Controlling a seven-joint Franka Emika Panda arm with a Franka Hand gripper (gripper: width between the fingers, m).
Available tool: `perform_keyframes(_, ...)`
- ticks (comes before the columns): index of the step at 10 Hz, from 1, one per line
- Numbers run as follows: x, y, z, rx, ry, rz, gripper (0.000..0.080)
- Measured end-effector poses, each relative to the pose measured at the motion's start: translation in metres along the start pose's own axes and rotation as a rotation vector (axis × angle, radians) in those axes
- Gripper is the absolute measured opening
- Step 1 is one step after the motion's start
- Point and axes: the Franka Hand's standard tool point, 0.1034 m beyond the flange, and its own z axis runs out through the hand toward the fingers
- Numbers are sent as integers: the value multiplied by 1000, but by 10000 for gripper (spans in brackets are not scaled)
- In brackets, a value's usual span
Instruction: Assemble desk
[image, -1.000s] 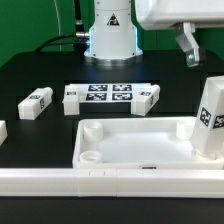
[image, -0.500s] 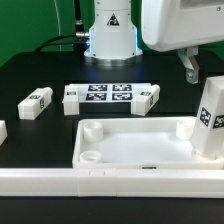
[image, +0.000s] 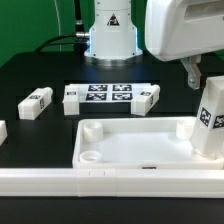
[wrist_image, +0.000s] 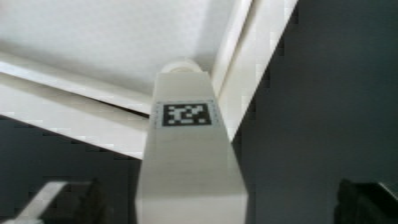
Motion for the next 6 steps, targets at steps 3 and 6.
perform_keyframes(3,1,6,3,1,-1,-6,649)
perform_keyframes(6,-1,12,5,1,-2,-13,523)
